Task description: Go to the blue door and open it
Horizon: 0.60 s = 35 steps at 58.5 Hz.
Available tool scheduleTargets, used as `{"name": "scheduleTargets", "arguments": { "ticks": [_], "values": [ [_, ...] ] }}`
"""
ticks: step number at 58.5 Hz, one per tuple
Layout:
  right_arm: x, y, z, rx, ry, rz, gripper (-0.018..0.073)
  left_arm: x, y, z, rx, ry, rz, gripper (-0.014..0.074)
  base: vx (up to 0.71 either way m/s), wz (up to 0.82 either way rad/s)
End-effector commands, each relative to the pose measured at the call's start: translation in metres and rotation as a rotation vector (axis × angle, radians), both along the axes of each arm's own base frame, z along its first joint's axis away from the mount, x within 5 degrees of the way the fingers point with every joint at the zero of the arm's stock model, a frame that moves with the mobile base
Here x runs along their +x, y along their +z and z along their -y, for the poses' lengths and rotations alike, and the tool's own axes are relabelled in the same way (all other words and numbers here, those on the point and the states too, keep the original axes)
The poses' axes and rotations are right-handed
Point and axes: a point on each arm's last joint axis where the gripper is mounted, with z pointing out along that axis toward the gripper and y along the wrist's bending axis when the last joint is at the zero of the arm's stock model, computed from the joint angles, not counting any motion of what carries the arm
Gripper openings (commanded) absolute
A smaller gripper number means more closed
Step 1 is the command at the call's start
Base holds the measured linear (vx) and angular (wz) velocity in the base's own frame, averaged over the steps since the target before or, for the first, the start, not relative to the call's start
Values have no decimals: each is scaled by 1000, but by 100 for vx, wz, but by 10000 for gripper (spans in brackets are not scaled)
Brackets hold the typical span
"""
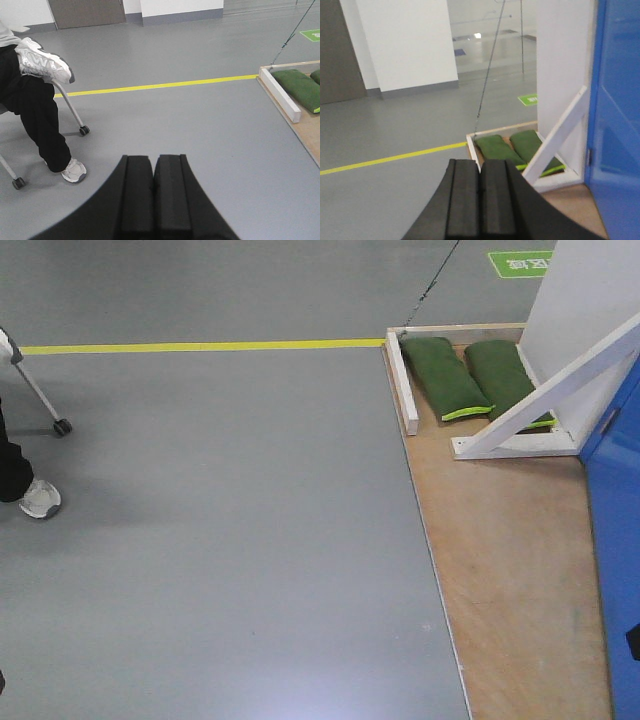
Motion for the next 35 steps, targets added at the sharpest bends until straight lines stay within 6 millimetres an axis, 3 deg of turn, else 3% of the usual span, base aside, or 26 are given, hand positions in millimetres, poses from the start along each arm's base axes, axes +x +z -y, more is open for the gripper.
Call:
{"name": "scheduleTargets", "arguments": {
  "ticks": [1, 18, 35],
  "values": [
    [6, 24, 5, 53, -73, 69, 2, 1, 7, 0, -3, -1, 92, 70, 0, 0],
    [19, 84, 35, 391, -390, 204, 2, 1, 7, 0, -3, -1, 92, 70, 0, 0],
    [31, 114, 72, 763, -618, 466, 2, 1, 7, 0, -3, -1, 92, 70, 0, 0]
  ]
}}
